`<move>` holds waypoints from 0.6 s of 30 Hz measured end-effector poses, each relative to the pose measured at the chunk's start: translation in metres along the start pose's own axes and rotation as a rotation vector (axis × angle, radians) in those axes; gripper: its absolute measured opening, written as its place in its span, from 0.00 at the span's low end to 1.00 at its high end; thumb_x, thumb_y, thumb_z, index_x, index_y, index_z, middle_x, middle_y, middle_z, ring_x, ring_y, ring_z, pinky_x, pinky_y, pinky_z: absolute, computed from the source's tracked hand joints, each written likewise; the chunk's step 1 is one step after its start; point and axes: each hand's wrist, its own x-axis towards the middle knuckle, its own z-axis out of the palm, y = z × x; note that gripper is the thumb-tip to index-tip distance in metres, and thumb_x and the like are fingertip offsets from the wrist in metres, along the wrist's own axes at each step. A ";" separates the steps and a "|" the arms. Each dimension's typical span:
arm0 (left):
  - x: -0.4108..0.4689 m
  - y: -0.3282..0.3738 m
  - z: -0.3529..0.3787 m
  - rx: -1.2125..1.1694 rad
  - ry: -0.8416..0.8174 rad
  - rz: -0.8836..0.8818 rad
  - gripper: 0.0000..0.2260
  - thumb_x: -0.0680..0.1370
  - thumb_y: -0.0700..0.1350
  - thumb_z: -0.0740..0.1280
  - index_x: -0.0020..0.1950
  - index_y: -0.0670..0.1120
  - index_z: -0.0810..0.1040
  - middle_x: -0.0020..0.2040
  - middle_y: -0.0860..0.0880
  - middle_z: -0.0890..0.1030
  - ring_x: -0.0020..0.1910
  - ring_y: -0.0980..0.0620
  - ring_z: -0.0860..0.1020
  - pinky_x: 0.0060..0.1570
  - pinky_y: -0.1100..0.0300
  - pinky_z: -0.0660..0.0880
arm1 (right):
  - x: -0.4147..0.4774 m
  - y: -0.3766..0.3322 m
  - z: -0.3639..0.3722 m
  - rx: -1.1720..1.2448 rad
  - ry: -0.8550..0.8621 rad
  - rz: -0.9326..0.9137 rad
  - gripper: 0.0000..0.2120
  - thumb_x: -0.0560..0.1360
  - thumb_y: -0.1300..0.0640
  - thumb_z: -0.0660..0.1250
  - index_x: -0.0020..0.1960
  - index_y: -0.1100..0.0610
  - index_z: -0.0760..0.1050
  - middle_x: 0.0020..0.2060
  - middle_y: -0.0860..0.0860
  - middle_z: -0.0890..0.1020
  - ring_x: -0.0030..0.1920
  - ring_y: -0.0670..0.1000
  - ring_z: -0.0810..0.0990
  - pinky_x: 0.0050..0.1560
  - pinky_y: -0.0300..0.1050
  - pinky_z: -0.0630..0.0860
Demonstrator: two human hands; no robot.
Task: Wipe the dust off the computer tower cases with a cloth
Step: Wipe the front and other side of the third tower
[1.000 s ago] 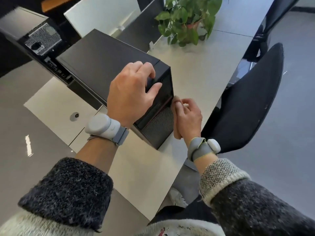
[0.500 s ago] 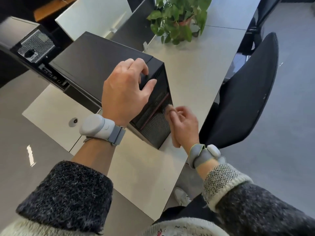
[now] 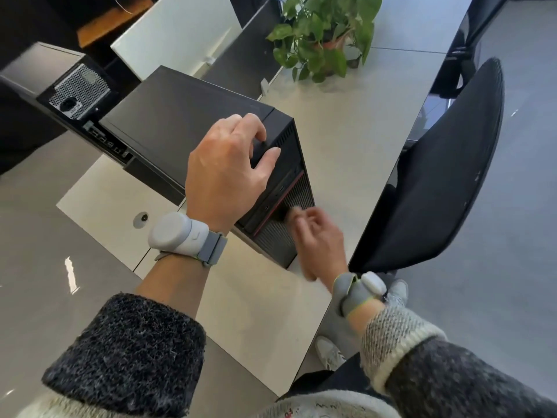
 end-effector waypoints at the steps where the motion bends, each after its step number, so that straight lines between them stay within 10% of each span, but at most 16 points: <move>1: 0.000 0.000 0.000 0.002 0.001 -0.002 0.12 0.80 0.54 0.71 0.50 0.47 0.76 0.40 0.53 0.70 0.40 0.53 0.69 0.38 0.59 0.68 | 0.018 -0.005 -0.007 0.004 0.074 0.030 0.06 0.83 0.49 0.68 0.52 0.51 0.78 0.40 0.44 0.82 0.42 0.46 0.80 0.47 0.47 0.75; 8: 0.001 0.001 0.001 0.023 0.000 -0.011 0.12 0.81 0.55 0.70 0.51 0.47 0.76 0.39 0.53 0.70 0.40 0.53 0.69 0.38 0.59 0.68 | 0.001 -0.020 0.026 0.067 0.111 0.002 0.09 0.87 0.46 0.61 0.50 0.49 0.70 0.39 0.50 0.80 0.40 0.54 0.78 0.41 0.48 0.69; 13: 0.000 0.000 0.001 0.015 -0.002 -0.007 0.12 0.81 0.55 0.70 0.51 0.47 0.77 0.40 0.53 0.71 0.41 0.54 0.69 0.38 0.59 0.68 | -0.059 0.001 0.034 0.073 -0.199 -0.081 0.07 0.84 0.51 0.67 0.49 0.50 0.74 0.38 0.46 0.82 0.37 0.46 0.79 0.38 0.39 0.73; 18: 0.000 0.000 0.001 -0.006 -0.001 -0.021 0.12 0.80 0.56 0.70 0.51 0.47 0.76 0.39 0.52 0.72 0.41 0.52 0.70 0.37 0.55 0.72 | 0.024 -0.011 0.001 0.002 0.114 0.012 0.07 0.84 0.50 0.66 0.53 0.53 0.75 0.39 0.43 0.79 0.40 0.46 0.77 0.46 0.46 0.74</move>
